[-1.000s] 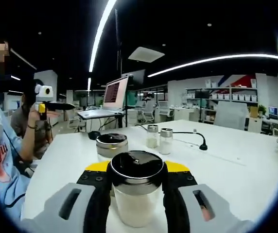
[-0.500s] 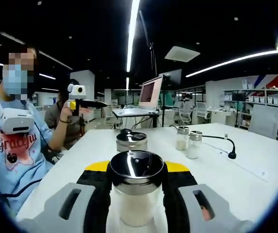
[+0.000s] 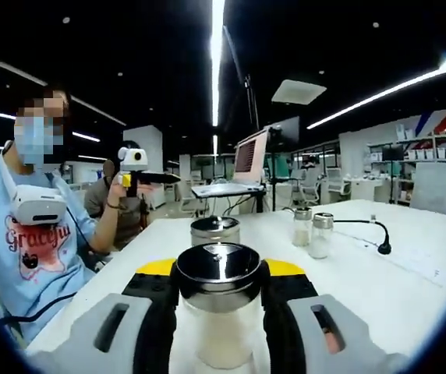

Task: Rotate the seasoning bottle until the label or dispensing opening points toward the visible target arrow and the bottle remains upright within the marked orientation range

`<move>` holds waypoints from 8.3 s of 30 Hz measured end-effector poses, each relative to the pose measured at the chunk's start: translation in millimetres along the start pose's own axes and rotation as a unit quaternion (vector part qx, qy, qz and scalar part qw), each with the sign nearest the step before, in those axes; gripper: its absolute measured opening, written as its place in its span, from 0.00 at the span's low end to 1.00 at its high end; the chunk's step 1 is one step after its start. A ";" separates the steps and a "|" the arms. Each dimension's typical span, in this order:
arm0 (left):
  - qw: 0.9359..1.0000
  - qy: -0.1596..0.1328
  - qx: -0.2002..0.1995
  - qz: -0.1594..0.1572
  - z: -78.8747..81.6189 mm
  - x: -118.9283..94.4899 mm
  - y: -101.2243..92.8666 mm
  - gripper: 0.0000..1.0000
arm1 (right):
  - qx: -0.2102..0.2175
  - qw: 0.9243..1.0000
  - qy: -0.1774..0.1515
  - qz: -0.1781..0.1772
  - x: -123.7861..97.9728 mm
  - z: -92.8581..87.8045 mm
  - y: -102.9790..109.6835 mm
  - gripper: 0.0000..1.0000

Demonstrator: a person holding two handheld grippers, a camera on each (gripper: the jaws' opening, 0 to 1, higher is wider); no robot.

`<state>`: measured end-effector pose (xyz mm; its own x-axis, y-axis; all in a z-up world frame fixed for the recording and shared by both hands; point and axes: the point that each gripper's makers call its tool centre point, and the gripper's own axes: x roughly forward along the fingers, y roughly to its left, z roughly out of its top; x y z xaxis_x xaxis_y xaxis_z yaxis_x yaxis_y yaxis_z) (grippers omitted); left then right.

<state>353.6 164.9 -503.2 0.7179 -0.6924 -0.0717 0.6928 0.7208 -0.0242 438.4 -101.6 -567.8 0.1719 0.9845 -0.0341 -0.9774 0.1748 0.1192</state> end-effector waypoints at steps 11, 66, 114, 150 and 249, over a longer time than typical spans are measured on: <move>1.000 -0.004 -0.004 -0.001 1.9 -0.2 -0.2 0.93 | -0.035 0.988 -0.055 -0.139 -27.4 42.4 -5.5 0.52; 1.000 -0.001 -0.006 0.002 -0.1 -1.6 4.6 0.93 | -0.031 0.833 -0.084 -0.545 -21.5 8.0 -18.8 0.40; 0.998 -0.054 -0.012 -0.031 20.2 2.2 -8.7 0.89 | -0.018 0.928 -0.037 -0.370 -8.8 -0.9 -14.4 0.40; 0.992 -0.110 -0.025 -0.051 37.6 11.0 -17.1 0.96 | -0.115 0.866 -0.107 -0.475 -104.0 70.1 72.8 0.90; 0.970 0.153 -0.011 0.187 -86.1 356.2 118.1 0.47 | -0.078 0.848 -0.065 -0.520 -163.4 37.2 115.9 0.87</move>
<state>685.3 6.1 -617.4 0.8628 -0.3422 -0.3723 0.3834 0.9227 0.0405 301.6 -241.8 -511.5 0.9535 0.2930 0.0710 -0.2907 0.9559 -0.0408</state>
